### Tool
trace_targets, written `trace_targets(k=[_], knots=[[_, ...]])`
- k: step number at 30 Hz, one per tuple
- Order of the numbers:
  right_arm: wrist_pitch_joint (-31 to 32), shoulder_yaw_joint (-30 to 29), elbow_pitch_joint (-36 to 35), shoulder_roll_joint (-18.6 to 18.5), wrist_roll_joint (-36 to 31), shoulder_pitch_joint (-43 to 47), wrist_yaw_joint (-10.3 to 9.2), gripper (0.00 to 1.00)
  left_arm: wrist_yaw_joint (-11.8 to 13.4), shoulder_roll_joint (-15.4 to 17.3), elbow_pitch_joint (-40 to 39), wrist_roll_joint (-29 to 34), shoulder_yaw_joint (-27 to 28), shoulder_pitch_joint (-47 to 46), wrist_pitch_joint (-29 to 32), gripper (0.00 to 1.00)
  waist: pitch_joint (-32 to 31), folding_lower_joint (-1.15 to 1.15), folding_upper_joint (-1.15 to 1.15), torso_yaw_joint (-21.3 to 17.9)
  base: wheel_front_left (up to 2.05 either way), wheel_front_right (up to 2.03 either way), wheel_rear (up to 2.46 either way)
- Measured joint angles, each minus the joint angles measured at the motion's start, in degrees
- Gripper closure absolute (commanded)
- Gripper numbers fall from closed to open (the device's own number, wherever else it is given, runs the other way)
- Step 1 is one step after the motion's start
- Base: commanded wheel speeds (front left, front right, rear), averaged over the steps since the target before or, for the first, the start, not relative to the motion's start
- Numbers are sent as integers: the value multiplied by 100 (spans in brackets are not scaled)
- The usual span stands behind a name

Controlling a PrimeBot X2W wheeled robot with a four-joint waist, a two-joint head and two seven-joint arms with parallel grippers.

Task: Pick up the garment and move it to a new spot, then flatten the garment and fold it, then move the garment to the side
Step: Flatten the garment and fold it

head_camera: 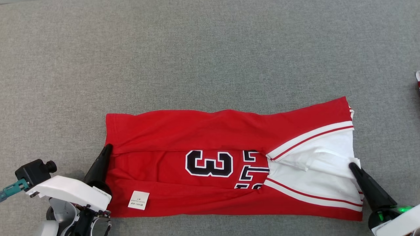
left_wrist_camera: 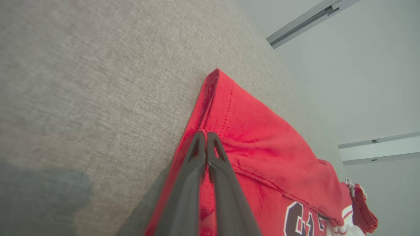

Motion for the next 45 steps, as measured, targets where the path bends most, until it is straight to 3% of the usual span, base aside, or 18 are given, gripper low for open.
trace_targets(k=[1, 2, 7, 12, 14, 18, 24, 29, 45], knots=[[1, -34, 90, 52, -155, -38, 0, 15, 23, 1, 42, 69, -47, 18, -47, 0, -8, 0, 0, -9, 0, 0, 0], [1, -103, 176, 110, -333, -85, 0, 0, 34, 2, 69, 175, -75, 19, -121, 0, -17, 0, 0, -14, 0, 0, 0], [0, -1114, 339, 778, -1611, -296, 0, 0, 213, -34, 169, 1031, -172, 21, -1047, 0, -78, 0, 0, -25, 0, 0, 0], [-1, -2294, 133, 1694, -3150, -323, -1, 0, 444, -181, 167, 1806, -265, -72, -2025, 0, -207, 0, 0, -14, 0, 0, 0], [-1, -2453, 21, 1968, -3522, -325, 0, 0, 495, -287, 164, 1925, -198, -150, -2254, 0, -279, 0, 0, -10, 0, 0, 0], [0, -2699, 10, 2182, -4265, -386, -1, 0, 503, -416, 118, 2323, -99, -244, -2455, 0, -435, 0, 0, -10, 0, 0, 0], [-1, -3048, 105, 2452, -5133, -458, -1, 0, 621, -505, -285, 3554, 73, -306, -2494, 0, -660, 0, 0, -5, 0, 0, 0], [-1, -3044, 364, 2694, -5570, -252, 0, 0, 694, -572, -171, 4353, -30, 57, -2494, 0, -868, 0, 0, -12, 0, 0, 0], [0, -3036, 829, 2800, -5711, 97, 0, 0, 492, -622, 271, 4681, 31, 387, -2494, 0, -1201, 0, 0, 115, 0, 0, 0]])
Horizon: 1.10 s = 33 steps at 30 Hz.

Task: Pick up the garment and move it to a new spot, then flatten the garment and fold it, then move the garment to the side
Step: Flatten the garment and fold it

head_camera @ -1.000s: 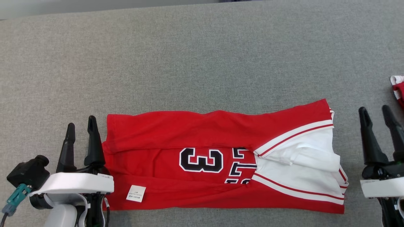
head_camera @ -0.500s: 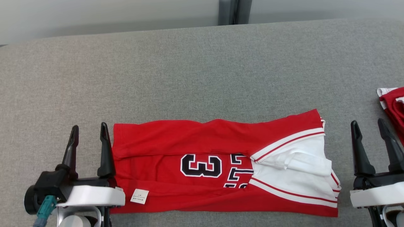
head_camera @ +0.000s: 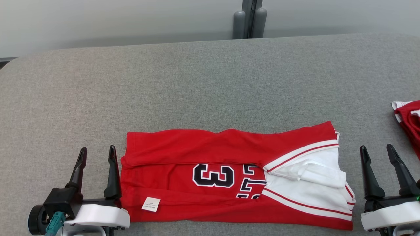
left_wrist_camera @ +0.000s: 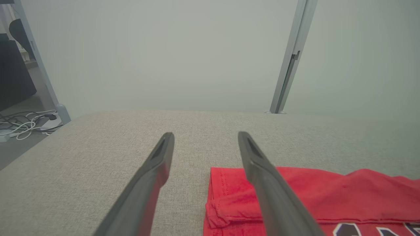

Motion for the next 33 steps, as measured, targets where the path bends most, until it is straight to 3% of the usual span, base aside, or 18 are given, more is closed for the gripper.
trace_targets(k=[6, 12, 19, 29, 30, 31, 32, 33], knots=[[-1, -1, 254, -42, 31, -17, 0, 0, -58, -19, 82, 13, 36, -21, 0, 0, -3, 0, 0, 29, 0, 0, 0], [22, 133, 960, -80, 108, -201, 0, 0, -129, -86, 135, 16, 14, -131, 0, 0, 101, 0, 0, 85, 0, 0, 0], [134, 690, 1944, -19, 382, -418, 0, 0, -207, -152, 233, 56, -66, -284, 0, 0, 248, 0, 0, 158, 0, 0, 0], [144, 1416, 2565, -109, 1026, -757, -24, 1, -263, -213, 331, 66, -60, -407, 0, 0, 348, 0, 0, 160, 0, 0, 0], [162, 1500, 2618, -143, 1073, -792, -24, 52, -277, -220, 341, 76, -62, -414, 0, 0, 350, 0, 0, 164, 0, 0, 0], [223, 1580, 2654, -167, 1143, -825, -25, 85, -279, -225, 353, 90, -63, -425, 0, 0, 350, 0, 0, 168, 0, 0, 0], [266, 1655, 2686, -200, 1201, -856, -26, 100, -293, -233, 360, 91, -60, -438, 0, 0, 348, 0, 0, 174, 0, 0, 0], [285, 1738, 2716, -230, 1245, -879, -26, 100, -299, -236, 361, 94, -62, -443, 0, 0, 347, 0, 0, 179, 0, 0, 0]])
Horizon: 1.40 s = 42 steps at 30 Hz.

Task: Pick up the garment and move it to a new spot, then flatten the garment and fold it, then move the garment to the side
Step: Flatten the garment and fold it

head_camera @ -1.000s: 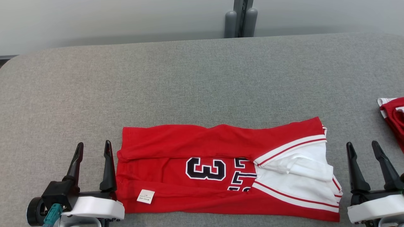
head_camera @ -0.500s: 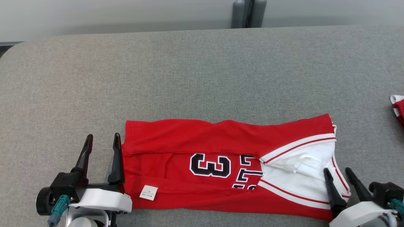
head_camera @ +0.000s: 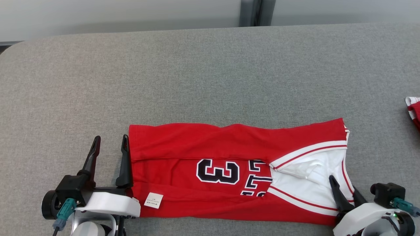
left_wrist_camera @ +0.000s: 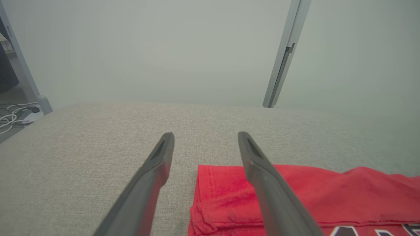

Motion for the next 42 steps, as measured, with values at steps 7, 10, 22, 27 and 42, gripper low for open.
trace_targets(k=[7, 10, 22, 27, 42], knots=[[-46, 242, 68, -73, 402, -81, 55, 100, -3, -35, -30, 21, 57, -14, 0, 0, 36, 0, 0, -13, 0, 0, 0], [-153, 201, 112, -175, 450, -121, 86, 100, -5, -42, -44, 21, 92, -14, 0, 0, 51, 0, 0, -49, 0, 0, 0], [-252, -571, 229, -1291, 396, -160, 49, 100, -29, -68, -81, 51, 111, -13, 0, 0, 57, 0, 0, -155, 0, 0, 0], [-257, -600, 10, -1435, 291, -123, 42, 100, -38, -78, -86, 67, 111, -13, 0, 0, 47, 0, 0, -187, 0, 0, 0], [759, 288, -3158, -758, -1137, 32, 27, 100, -89, -68, -16, 66, 62, 76, 0, 0, -365, 0, 0, -293, 0, 0, 0]])
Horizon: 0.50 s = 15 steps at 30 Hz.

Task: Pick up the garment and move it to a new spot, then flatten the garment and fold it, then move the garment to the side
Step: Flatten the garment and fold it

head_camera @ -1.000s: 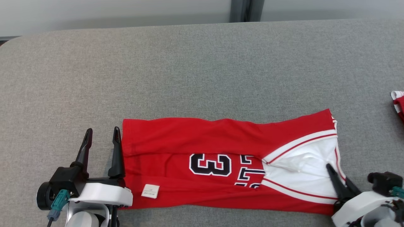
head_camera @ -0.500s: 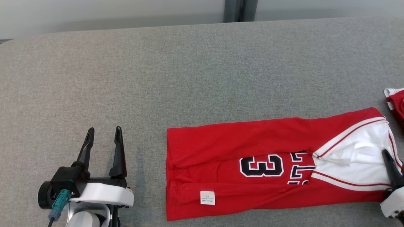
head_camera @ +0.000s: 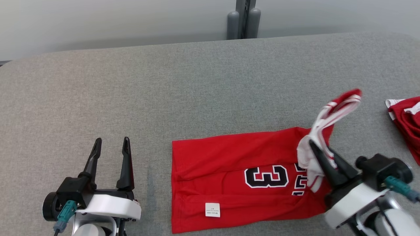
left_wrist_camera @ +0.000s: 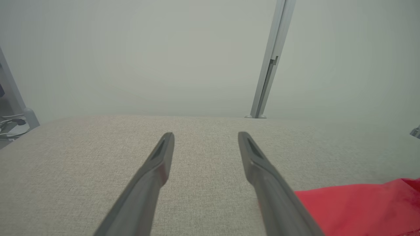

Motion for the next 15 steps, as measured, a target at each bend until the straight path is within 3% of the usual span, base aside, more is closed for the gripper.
trace_targets(k=[7, 15], knots=[[252, 1176, -110, 516, 151, -229, 0, 100, -32, -13, 47, -4, -97, -3, 0, 0, -77, 0, 0, 201, 0, 0, 0], [108, 1769, 739, 1273, 371, -586, -1, 100, -43, -34, 75, -12, -162, -8, 0, 0, -57, 0, 0, 441, 0, 0, 0]])
